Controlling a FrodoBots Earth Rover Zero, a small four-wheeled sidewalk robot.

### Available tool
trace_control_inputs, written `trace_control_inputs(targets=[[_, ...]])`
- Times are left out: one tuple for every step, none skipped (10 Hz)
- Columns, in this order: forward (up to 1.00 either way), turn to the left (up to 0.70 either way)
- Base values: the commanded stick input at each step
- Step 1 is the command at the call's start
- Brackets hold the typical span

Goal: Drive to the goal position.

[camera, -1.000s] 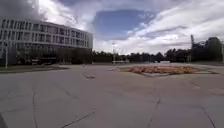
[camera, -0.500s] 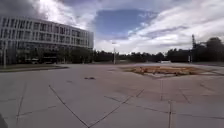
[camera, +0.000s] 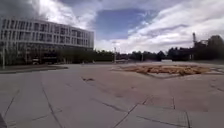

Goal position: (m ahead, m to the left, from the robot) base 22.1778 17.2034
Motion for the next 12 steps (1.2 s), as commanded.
trace_control_inputs(targets=[[0.7, 0.0], [0.7, 0.0], [0.7, 0.0], [0.7, 0.0], [0.7, 0.0], [0.7, 0.0], [0.7, 0.0], [0.7, 0.0], [0.7, 0.0], [0.7, 0.0], [0.7, 0.0], [0.7, 0.0]])
